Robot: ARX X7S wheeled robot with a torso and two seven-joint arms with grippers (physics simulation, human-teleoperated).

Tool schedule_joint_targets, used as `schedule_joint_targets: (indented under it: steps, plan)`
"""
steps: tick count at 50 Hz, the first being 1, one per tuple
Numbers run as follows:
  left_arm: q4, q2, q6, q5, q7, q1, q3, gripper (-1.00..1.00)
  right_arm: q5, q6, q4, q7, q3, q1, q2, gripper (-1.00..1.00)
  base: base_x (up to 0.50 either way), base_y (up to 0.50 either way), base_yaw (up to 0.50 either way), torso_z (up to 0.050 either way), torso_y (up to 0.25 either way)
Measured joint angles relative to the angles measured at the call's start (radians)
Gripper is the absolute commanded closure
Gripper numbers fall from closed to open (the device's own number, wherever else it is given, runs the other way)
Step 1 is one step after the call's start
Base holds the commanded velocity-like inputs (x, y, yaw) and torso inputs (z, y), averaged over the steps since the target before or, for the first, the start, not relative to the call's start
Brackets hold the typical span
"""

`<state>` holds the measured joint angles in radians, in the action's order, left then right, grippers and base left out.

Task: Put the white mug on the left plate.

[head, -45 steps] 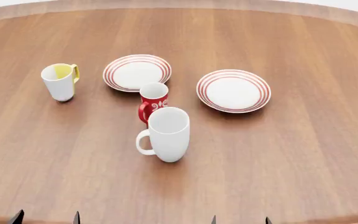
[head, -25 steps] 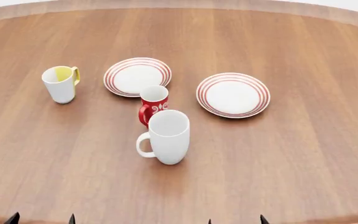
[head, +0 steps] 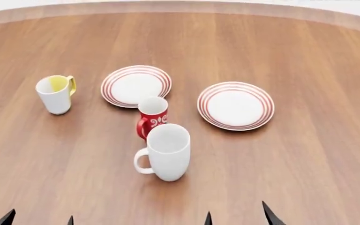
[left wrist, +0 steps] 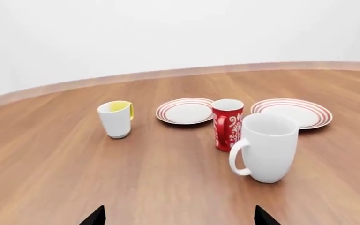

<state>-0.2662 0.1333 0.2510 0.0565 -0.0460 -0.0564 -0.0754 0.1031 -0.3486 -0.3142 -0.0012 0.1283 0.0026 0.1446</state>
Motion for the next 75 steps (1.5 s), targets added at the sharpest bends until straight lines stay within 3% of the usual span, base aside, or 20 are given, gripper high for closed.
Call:
schedule_joint_targets:
  steps: [75]
  plan:
    - [-0.036, 0.055, -0.017, 0.049, -0.047, -0.039, -0.051, -1.0, -0.064, 0.039, 0.038, 0.055, 0.018, 0.0, 0.045, -1.0, 0.31, 0.02, 0.0, 0.0, 0.0]
